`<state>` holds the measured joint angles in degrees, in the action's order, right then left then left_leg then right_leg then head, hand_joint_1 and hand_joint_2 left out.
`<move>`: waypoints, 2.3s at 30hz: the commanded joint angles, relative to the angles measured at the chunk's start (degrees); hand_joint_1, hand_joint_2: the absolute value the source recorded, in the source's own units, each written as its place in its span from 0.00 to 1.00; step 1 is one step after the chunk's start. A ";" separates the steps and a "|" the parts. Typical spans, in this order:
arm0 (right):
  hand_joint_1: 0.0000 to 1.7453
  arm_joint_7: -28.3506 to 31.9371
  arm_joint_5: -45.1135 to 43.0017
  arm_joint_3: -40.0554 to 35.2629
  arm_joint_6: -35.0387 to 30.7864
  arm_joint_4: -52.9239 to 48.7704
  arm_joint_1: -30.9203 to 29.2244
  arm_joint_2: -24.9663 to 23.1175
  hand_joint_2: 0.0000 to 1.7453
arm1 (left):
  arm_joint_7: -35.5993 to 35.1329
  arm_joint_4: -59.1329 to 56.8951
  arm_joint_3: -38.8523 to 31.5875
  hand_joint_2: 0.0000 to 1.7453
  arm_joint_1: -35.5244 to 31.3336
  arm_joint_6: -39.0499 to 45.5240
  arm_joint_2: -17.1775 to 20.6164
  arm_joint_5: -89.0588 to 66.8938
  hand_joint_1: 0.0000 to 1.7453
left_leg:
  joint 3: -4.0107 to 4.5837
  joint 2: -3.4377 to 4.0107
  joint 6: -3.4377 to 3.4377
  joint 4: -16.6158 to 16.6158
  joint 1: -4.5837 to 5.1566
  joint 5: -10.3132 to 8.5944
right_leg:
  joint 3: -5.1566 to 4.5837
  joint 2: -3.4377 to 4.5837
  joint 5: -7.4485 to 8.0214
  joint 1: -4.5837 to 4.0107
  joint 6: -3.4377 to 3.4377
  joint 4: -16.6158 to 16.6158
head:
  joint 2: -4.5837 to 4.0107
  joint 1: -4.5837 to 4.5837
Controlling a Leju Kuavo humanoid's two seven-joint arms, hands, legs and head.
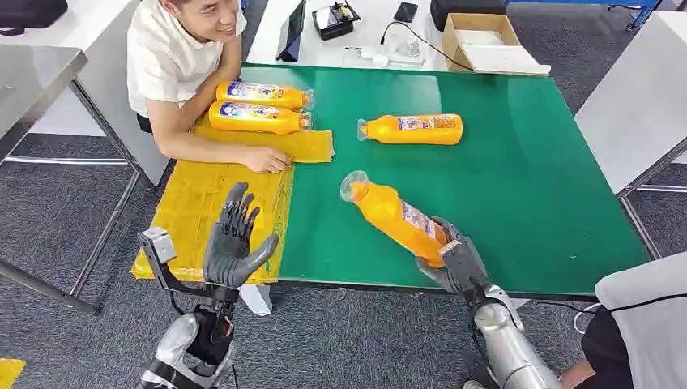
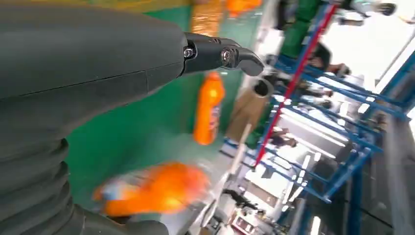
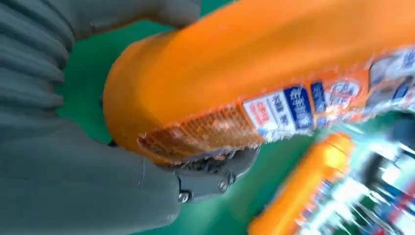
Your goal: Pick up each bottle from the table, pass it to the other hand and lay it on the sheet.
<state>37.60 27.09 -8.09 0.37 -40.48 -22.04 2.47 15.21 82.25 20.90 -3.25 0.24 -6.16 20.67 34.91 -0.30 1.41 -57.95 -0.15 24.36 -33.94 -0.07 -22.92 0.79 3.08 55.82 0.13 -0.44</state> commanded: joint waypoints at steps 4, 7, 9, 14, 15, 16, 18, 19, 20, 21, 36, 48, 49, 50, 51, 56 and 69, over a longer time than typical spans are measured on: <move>1.00 -3.88 -6.72 -3.37 -4.67 -23.57 9.01 -4.52 1.00 | 0.47 -3.40 2.15 1.00 5.21 0.56 2.02 -0.21 0.00 | 0.00 0.14 -0.06 0.04 0.01 0.12 | -0.04 0.11 -0.07 0.00 -0.09 -0.02 | 0.00 0.00; 0.99 -3.90 -7.38 -3.79 -4.58 -23.02 9.04 -4.59 1.00 | 0.75 -2.78 2.62 1.00 5.30 0.86 2.26 -1.41 0.00 | 0.24 0.03 -0.05 0.03 0.01 0.07 | -0.26 0.02 -0.04 -0.01 -0.08 -0.03 | 0.00 0.02; 0.98 -3.95 -7.81 -5.19 -2.92 -22.55 9.04 -5.33 1.00 | 0.91 -2.36 3.88 1.00 5.38 -0.76 2.84 -1.99 0.00 | 0.04 0.11 -0.10 0.03 0.01 0.17 | -0.11 0.09 -0.14 -0.02 -0.17 0.01 | 0.00 0.00; 1.00 -5.76 -6.59 -15.77 3.62 -15.66 4.59 -8.23 1.00 | -0.06 -4.53 5.77 1.00 3.68 -5.70 2.12 -2.71 0.00 | 0.09 0.35 -0.09 0.02 0.00 0.17 | -0.21 0.32 -0.06 -0.02 -0.15 0.00 | 0.00 0.02; 1.00 -6.32 -6.11 -17.48 3.67 -14.59 3.86 -8.73 1.00 | -0.13 -5.07 5.81 1.00 3.22 -5.78 1.68 -3.08 0.00 | 0.03 0.40 -0.11 0.04 0.00 0.18 | -0.17 0.36 -0.07 -0.01 -0.17 0.00 | 0.00 0.02; 1.00 -6.76 -6.00 -19.33 3.95 -13.57 3.05 -9.09 1.00 | 1.77 -4.89 6.10 1.00 2.80 -5.45 1.37 -5.45 0.00 | 0.02 0.46 -0.12 0.04 -0.02 0.19 | -0.17 0.40 -0.05 -0.04 -0.18 0.00 | 0.00 0.02; 1.00 -7.57 -4.77 -21.54 3.83 -11.92 1.94 -9.74 1.00 | 1.69 -4.84 6.45 1.00 2.03 -6.14 0.42 -5.61 0.00 | 0.03 0.42 -0.12 0.05 -0.01 0.17 | -0.18 0.35 -0.06 -0.03 -0.19 0.02 | 0.00 0.02; 1.00 -7.47 -3.67 -22.71 3.18 -11.18 1.45 -9.91 1.00 | 1.21 -4.80 6.63 1.00 1.78 -6.99 0.15 -4.82 0.00 | -0.21 0.48 -0.20 0.04 -0.02 0.28 | 0.01 0.40 -0.18 -0.04 -0.30 0.09 | 0.00 0.00; 1.00 -7.41 -3.81 -23.60 3.25 -9.91 0.99 -10.42 1.00 | 0.88 -4.70 6.54 1.00 1.54 -7.24 -0.25 -4.15 0.00 | 0.19 0.25 -0.08 0.03 -0.02 0.09 | -0.29 0.19 -0.03 -0.03 -0.12 0.00 | 0.00 0.00; 1.00 -7.27 -2.75 -24.88 2.89 -9.27 0.62 -10.51 1.00 | 0.42 -4.59 6.51 1.00 1.41 -7.76 -0.52 -3.11 0.00 | 0.09 0.23 -0.10 0.01 -0.03 0.13 | -0.19 0.19 -0.07 -0.04 -0.15 0.02 | 0.00 0.04; 1.00 -6.87 -3.20 -31.81 2.15 -4.22 0.45 -12.60 1.00 | -0.78 -5.36 3.61 1.00 -0.84 -8.29 -2.98 7.45 0.00 | 0.11 0.00 -0.09 0.06 -0.03 0.08 | -0.13 -0.01 -0.10 -0.03 -0.14 -0.03 | 0.00 0.04; 0.81 -5.97 -5.86 -34.51 5.08 -3.52 0.82 -12.75 1.00 | 2.60 -4.98 2.79 1.00 -1.89 -6.39 -4.31 9.29 1.00 | 0.23 -0.03 -0.07 0.04 -0.05 0.04 | -0.26 -0.06 -0.07 -0.04 -0.10 -0.04 | 0.00 0.04; 0.01 -6.54 -6.17 -34.65 6.07 -3.24 0.69 -12.61 1.00 | 2.74 -4.62 2.75 1.00 -1.69 -6.62 -4.25 9.42 1.00 | -0.03 -0.04 -0.12 0.03 -0.06 0.16 | -0.01 -0.09 -0.21 -0.06 -0.20 0.01 | 0.00 0.00; 0.00 -6.86 -6.66 -35.12 7.92 -3.20 0.47 -12.20 1.00 | 3.16 -4.22 2.59 1.00 -1.50 -7.74 -4.13 10.15 1.00 | 0.23 -0.04 -0.07 0.05 -0.04 0.04 | -0.25 -0.09 -0.08 -0.03 -0.10 -0.04 | 0.00 0.02; 0.00 -6.83 -6.71 -35.11 7.98 -3.21 0.45 -12.08 1.00 | 3.15 -4.16 2.51 1.00 -1.50 -7.80 -4.06 10.20 1.00 | 0.13 -0.07 -0.09 0.06 -0.04 0.07 | -0.15 -0.12 -0.13 -0.04 -0.14 -0.04 | 0.00 0.04; 0.00 -5.43 -7.90 -34.56 7.71 -5.21 1.73 -11.31 0.00 | 3.69 -3.31 2.01 1.00 -1.16 -11.37 -3.81 11.91 1.00 | 0.10 -0.05 -0.08 0.04 -0.05 0.10 | -0.14 -0.09 -0.13 -0.05 -0.13 -0.04 | 0.00 0.07; 0.00 -4.19 -10.09 -30.24 4.79 -11.65 6.64 -9.98 0.00 | 2.49 -5.50 -2.64 1.00 -3.26 -5.95 -2.74 10.62 1.00 | 0.18 -0.17 -0.08 0.06 -0.05 0.04 | -0.21 -0.23 -0.13 -0.04 -0.14 -0.03 | 0.00 0.02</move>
<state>33.09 17.57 -39.50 6.66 -48.28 -19.25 -9.64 18.64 79.73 21.55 -1.41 -9.81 -10.16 32.30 35.28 -0.24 1.39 -57.94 -0.16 24.37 -34.40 -0.04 -22.94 0.79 3.06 55.81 0.13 -0.42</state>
